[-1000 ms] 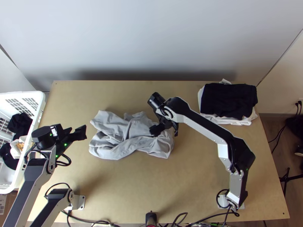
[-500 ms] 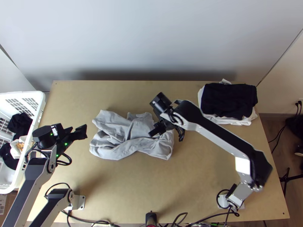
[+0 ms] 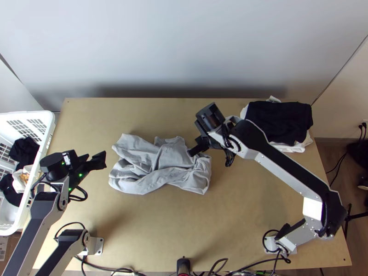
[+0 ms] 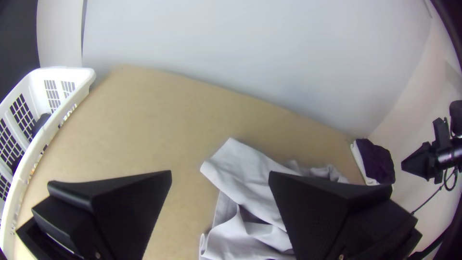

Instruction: Fold the t-shirt

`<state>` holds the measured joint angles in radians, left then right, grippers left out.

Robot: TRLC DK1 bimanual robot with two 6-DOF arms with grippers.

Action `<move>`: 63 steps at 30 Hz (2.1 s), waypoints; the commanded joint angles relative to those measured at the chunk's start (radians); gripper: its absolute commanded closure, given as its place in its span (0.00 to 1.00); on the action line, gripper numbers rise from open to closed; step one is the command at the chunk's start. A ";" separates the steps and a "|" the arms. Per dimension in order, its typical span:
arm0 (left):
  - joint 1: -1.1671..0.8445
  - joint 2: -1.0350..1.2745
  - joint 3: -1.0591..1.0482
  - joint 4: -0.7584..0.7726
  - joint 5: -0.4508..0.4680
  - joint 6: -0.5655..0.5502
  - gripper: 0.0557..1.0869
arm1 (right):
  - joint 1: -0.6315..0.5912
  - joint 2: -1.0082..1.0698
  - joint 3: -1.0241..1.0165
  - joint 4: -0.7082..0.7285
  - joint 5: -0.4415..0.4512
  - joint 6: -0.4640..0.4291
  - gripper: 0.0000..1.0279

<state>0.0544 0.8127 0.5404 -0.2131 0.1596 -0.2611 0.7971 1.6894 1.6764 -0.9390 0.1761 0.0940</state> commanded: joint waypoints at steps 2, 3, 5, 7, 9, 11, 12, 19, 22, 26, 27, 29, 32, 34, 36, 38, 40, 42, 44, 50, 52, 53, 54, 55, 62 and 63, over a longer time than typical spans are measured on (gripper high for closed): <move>-0.001 -0.012 0.006 -0.005 -0.002 0.003 0.05 | -0.062 0.059 -0.093 -0.006 -0.104 0.087 0.34; 0.001 -0.015 0.006 -0.006 -0.002 0.005 0.05 | -0.073 0.061 -0.101 -0.006 -0.119 0.119 0.33; 0.004 -0.015 0.006 -0.008 -0.002 0.010 0.05 | -0.091 0.067 -0.110 -0.003 -0.171 0.145 0.33; 0.005 -0.015 0.006 -0.008 -0.002 0.011 0.05 | -0.108 0.078 -0.115 0.006 -0.196 0.170 0.33; 0.004 -0.014 0.007 -0.003 0.000 0.011 0.05 | -0.110 0.082 -0.116 0.006 -0.201 0.167 0.33; 0.001 -0.009 0.009 0.000 0.000 0.011 0.05 | -0.110 0.095 -0.122 0.005 -0.204 0.167 0.33; -0.001 -0.007 0.009 0.001 0.000 0.011 0.05 | -0.108 0.102 -0.129 0.000 -0.205 0.165 0.33; -0.001 -0.003 0.006 0.001 0.000 0.010 0.05 | -0.090 0.112 -0.184 -0.001 -0.245 0.154 0.33; -0.001 -0.004 0.004 0.001 0.000 0.008 0.05 | -0.061 0.107 -0.190 0.000 -0.247 0.131 0.63; 0.001 -0.006 0.006 0.001 -0.002 0.006 0.05 | -0.038 0.082 -0.195 0.009 -0.245 0.093 0.97; 0.001 -0.007 0.006 0.000 -0.002 0.006 0.05 | -0.038 0.070 -0.192 0.008 -0.247 0.093 0.97; 0.001 -0.012 0.004 -0.003 -0.002 0.006 0.05 | -0.044 0.024 -0.175 0.022 -0.242 0.089 0.97; 0.002 -0.017 0.004 -0.006 -0.002 0.006 0.05 | -0.091 -0.027 -0.093 0.032 -0.205 0.090 0.97; 0.001 -0.020 0.004 -0.006 -0.002 0.006 0.05 | -0.131 -0.062 -0.023 0.048 -0.145 0.092 0.97; 0.001 -0.020 0.006 -0.006 0.000 0.006 0.05 | -0.173 -0.094 0.052 0.058 -0.110 0.089 0.97; -0.001 -0.018 0.007 -0.006 0.000 0.006 0.05 | -0.217 -0.129 0.082 0.098 -0.104 0.090 0.97; -0.002 -0.017 0.007 -0.005 0.000 0.005 0.05 | -0.274 -0.146 0.100 0.101 -0.090 0.096 0.97; -0.005 -0.012 0.006 -0.002 0.000 0.005 0.05 | -0.328 -0.165 0.100 0.089 -0.079 0.110 0.97; -0.007 -0.006 0.006 0.000 0.000 0.000 0.05 | -0.377 -0.200 0.083 0.075 -0.079 0.098 0.97; -0.028 0.000 0.000 0.001 0.000 -0.004 0.05 | -0.443 -0.310 -0.030 0.069 -0.078 0.024 0.97; -0.034 0.000 0.000 0.001 0.000 -0.006 0.05 | -0.464 -0.280 -0.024 -0.035 -0.072 0.030 0.97; -0.036 0.000 0.000 0.001 0.000 -0.006 0.05 | -0.467 -0.260 -0.029 -0.092 -0.072 0.038 0.97; -0.039 0.000 0.000 0.001 0.000 -0.006 0.05 | -0.478 -0.250 -0.055 -0.127 -0.072 0.044 0.97; -0.044 0.000 0.001 0.001 0.000 -0.006 0.05 | -0.492 -0.247 -0.090 -0.147 -0.073 0.053 0.96; -0.103 -0.017 -0.019 -0.011 0.004 -0.006 0.05 | -0.526 -0.289 -0.225 -0.181 -0.099 0.110 0.30; -0.126 -0.023 -0.028 -0.014 0.003 -0.010 0.05 | -0.526 -0.289 -0.219 -0.181 -0.099 0.105 0.21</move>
<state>-0.0006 0.8085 0.5358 -0.2134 0.1600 -0.2680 0.3065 1.4212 1.5253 -1.0706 0.0895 0.1764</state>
